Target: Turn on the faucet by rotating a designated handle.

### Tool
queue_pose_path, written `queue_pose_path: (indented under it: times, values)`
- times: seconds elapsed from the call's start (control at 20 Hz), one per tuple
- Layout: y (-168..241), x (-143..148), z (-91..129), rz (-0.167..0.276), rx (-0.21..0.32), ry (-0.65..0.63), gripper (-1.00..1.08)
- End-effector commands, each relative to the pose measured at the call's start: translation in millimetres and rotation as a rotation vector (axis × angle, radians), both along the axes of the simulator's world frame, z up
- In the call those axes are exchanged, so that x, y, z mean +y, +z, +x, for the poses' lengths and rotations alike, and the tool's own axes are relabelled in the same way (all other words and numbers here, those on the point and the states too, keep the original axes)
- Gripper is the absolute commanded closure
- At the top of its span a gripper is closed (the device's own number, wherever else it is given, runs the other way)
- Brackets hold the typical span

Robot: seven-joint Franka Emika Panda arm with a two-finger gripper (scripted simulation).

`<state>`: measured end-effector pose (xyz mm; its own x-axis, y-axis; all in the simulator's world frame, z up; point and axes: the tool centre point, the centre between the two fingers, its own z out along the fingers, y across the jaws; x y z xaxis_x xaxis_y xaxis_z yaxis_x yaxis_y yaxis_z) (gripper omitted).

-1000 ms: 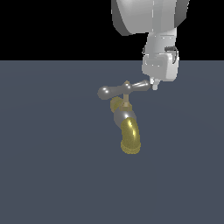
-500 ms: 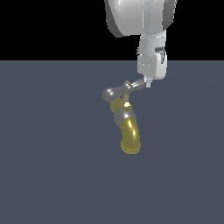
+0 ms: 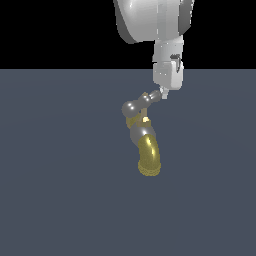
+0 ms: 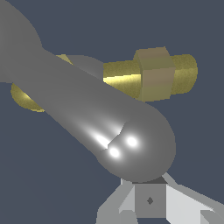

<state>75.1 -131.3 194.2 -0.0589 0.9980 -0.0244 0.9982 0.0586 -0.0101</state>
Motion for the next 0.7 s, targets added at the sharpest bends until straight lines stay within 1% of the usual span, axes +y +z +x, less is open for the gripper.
queue_pose_path:
  times: [0.0,0.5,0.55,0.6,0.65]
  values:
    - [0.4,38.7,5.6,0.013,-0.002,0.035,1.08]
    - [2.4,124.5,12.4,0.025,-0.008,0.069,1.08]
    - [2.4,124.5,12.4,0.025,-0.008,0.069,1.08]
    - [0.2,58.6,8.3,-0.007,-0.008,-0.012,1.08]
    - [0.2,62.8,6.5,-0.006,-0.008,-0.01,1.08]
